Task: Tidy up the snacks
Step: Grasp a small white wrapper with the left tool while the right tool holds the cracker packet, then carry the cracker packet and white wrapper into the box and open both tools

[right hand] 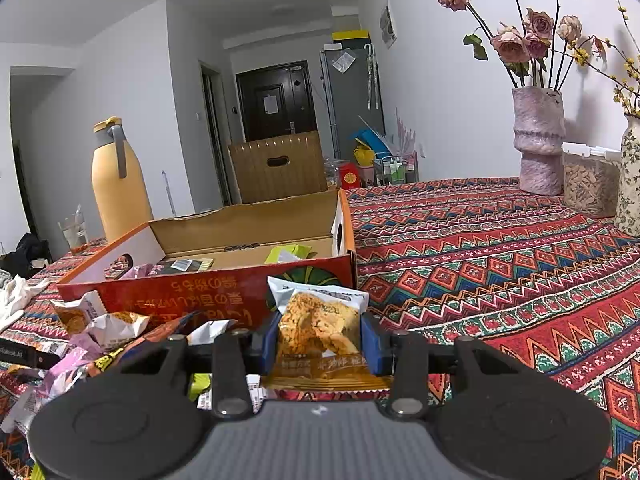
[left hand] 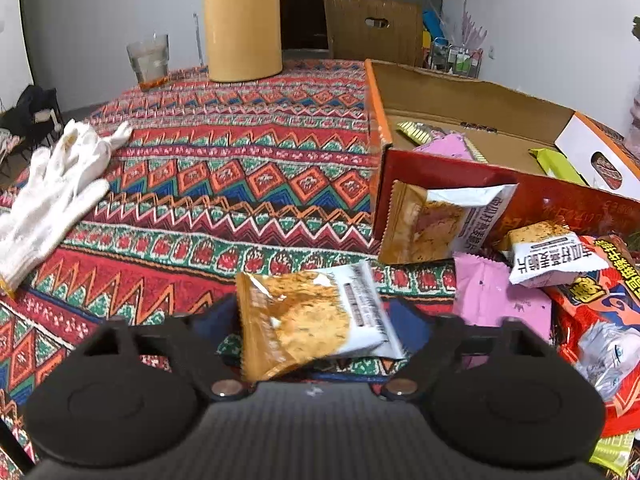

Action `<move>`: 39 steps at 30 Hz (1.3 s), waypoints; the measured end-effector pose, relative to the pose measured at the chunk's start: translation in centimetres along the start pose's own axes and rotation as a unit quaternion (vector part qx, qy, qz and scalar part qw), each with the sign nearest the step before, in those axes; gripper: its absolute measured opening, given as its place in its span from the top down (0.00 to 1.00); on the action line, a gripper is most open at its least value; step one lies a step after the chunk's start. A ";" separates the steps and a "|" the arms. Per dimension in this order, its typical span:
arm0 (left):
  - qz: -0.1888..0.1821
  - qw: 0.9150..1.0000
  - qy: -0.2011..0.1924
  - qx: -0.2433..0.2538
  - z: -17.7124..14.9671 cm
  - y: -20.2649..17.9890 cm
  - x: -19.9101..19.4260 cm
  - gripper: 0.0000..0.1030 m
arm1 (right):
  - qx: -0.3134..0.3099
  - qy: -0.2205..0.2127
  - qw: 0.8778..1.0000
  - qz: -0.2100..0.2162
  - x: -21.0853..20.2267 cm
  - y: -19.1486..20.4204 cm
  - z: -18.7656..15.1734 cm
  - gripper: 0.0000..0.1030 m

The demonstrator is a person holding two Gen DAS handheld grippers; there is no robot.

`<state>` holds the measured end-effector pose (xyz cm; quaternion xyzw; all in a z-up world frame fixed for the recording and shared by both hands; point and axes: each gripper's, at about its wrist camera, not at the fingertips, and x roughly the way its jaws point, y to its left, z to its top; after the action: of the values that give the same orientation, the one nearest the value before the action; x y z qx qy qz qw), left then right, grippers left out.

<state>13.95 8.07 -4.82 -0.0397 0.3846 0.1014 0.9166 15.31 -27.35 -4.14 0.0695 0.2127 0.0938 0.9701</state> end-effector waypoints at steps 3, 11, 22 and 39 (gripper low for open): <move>-0.007 1.000 -0.006 0.002 -0.1 -0.2 -0.4 0.40 | 0.000 0.000 1.000 0.000 0.0 0.0 0.0 0.60; -0.016 1.000 -0.022 0.012 -0.6 -0.6 -1.2 0.85 | -0.001 -0.001 1.000 0.000 -0.1 0.1 0.0 0.60; -0.029 0.999 -0.035 -0.004 -0.7 1.1 -2.7 0.61 | -0.001 -0.006 1.000 -0.007 -0.3 0.2 0.1 0.60; -0.046 0.998 -0.044 -0.008 0.7 1.1 -2.2 0.85 | -0.010 -0.012 1.000 -0.005 -0.4 0.7 -0.1 0.60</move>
<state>12.69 8.87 -2.81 -0.0602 0.3408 0.0642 0.9360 14.79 -26.79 -3.96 0.0601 0.2005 0.0898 0.9737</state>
